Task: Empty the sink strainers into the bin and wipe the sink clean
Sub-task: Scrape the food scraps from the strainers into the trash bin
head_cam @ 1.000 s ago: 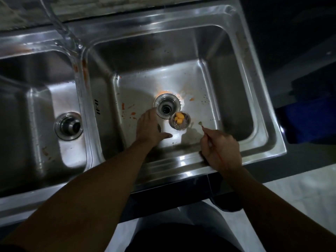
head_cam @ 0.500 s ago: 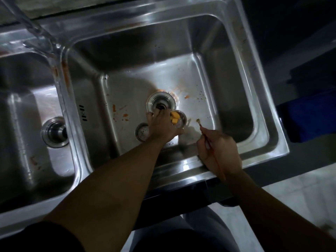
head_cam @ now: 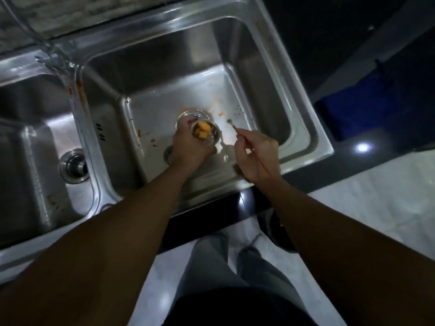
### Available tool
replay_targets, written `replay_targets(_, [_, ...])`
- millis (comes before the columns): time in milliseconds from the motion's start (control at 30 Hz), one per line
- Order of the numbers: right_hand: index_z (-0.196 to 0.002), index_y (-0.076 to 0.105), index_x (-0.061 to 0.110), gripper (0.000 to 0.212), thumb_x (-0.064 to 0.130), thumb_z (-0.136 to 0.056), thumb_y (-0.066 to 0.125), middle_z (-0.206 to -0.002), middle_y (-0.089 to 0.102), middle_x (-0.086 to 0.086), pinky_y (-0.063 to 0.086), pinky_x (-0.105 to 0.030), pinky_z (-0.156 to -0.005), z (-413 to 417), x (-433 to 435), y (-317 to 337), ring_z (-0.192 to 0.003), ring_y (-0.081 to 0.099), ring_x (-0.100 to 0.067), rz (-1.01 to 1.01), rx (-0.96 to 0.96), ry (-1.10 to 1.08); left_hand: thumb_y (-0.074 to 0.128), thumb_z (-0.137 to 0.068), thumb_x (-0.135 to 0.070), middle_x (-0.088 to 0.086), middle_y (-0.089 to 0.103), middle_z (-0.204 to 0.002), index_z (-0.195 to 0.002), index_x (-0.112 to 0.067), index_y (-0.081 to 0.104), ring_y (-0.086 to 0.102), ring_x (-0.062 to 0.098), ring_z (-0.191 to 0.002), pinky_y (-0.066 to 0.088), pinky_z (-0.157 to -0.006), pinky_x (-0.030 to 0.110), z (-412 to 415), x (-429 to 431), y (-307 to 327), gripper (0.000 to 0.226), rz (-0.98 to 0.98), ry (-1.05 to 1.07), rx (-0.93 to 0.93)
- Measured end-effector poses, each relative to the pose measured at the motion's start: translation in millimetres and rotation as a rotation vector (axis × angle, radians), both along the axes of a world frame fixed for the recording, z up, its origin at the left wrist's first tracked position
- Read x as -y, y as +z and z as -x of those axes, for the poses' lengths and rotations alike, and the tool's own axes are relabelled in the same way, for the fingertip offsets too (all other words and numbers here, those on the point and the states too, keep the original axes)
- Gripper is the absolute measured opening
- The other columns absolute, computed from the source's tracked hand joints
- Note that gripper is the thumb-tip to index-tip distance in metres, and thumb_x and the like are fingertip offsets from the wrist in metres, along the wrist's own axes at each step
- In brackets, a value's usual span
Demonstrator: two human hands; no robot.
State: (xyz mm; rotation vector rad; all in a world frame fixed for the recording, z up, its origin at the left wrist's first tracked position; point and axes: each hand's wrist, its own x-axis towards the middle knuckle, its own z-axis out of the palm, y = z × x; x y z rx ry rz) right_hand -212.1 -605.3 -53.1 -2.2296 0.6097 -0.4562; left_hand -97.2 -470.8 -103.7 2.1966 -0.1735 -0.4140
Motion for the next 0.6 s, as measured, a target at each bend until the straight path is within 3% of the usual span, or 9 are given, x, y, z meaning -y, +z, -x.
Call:
replay_targets(67, [-0.112,0.075,0.01,0.026,0.009,-0.093,0.057,-0.092,0.075,-0.005,0.052,-0.014,-0.077,12,2,8,-0.079,0.067,-0.008,-0.04,0.095,-0.097,0.09,-0.058,-0.03,-0.002,0.065,-0.124,-0.124,-0.03,0.048,0.064,0.019,-0.109,0.054,-0.09,0.033,12,0,20,0.078,0.047,-0.02,0.012])
replay_targets(133, [-0.115,0.074,0.009,0.027,0.009,-0.094,0.055,-0.094,0.075,-0.003,0.049,-0.008,-0.077,31,7,15,-0.08,0.066,-0.002,-0.044,0.149,-0.112,0.091,-0.056,-0.021,-0.001,0.064,-0.125,-0.125,-0.022,0.052,0.062,0.017,-0.111,0.053,-0.095,0.034,28,3,38,0.079,0.097,-0.067,0.045])
replay_targets(233, [-0.118,0.071,0.007,0.03,0.01,-0.096,0.052,-0.093,0.073,-0.001,0.051,-0.013,-0.077,72,19,21,-0.082,0.066,-0.004,-0.088,0.223,-0.162,0.091,-0.056,-0.012,-0.008,0.064,-0.114,-0.125,-0.013,0.057,0.06,0.003,-0.1,0.047,-0.088,0.012,60,20,57,0.077,0.173,-0.094,0.104])
replay_targets(300, [-0.121,0.069,0.006,0.031,0.011,-0.098,0.05,-0.095,0.073,-0.002,0.054,-0.018,-0.077,101,30,23,-0.084,0.068,-0.007,-0.145,0.279,-0.221,0.09,-0.056,-0.014,-0.018,0.06,-0.106,-0.12,-0.018,0.058,0.059,-0.007,-0.092,0.043,-0.081,0.002,85,37,66,0.072,0.223,-0.117,0.119])
replay_targets(367, [-0.126,0.066,0.008,0.032,0.013,-0.101,0.047,-0.101,0.073,-0.001,0.057,-0.023,-0.082,128,43,24,-0.091,0.07,-0.01,-0.192,0.318,-0.27,0.091,-0.056,-0.02,-0.016,0.064,-0.104,-0.116,-0.028,0.056,0.06,-0.01,-0.096,0.048,-0.081,0.007,110,57,72,0.07,0.254,-0.157,0.117])
replay_targets(500, [-0.129,0.064,0.011,0.034,0.015,-0.102,0.045,-0.109,0.072,0.001,0.058,-0.04,-0.088,182,74,23,-0.1,0.07,-0.013,-0.185,0.346,-0.481,0.093,-0.052,-0.022,0.0,0.069,-0.112,-0.116,-0.027,0.058,0.067,0.014,-0.103,0.058,-0.088,0.039,161,100,73,0.072,0.308,-0.257,0.102])
replay_targets(600, [-0.126,0.066,0.01,0.032,0.01,-0.102,0.044,-0.106,0.071,-0.002,0.058,-0.046,-0.085,225,91,19,-0.097,0.069,-0.018,-0.145,0.362,-0.576,0.094,-0.049,-0.022,0.001,0.067,-0.115,-0.118,-0.021,0.061,0.066,0.015,-0.106,0.059,-0.088,0.039,198,129,68,0.076,0.298,-0.35,0.088])
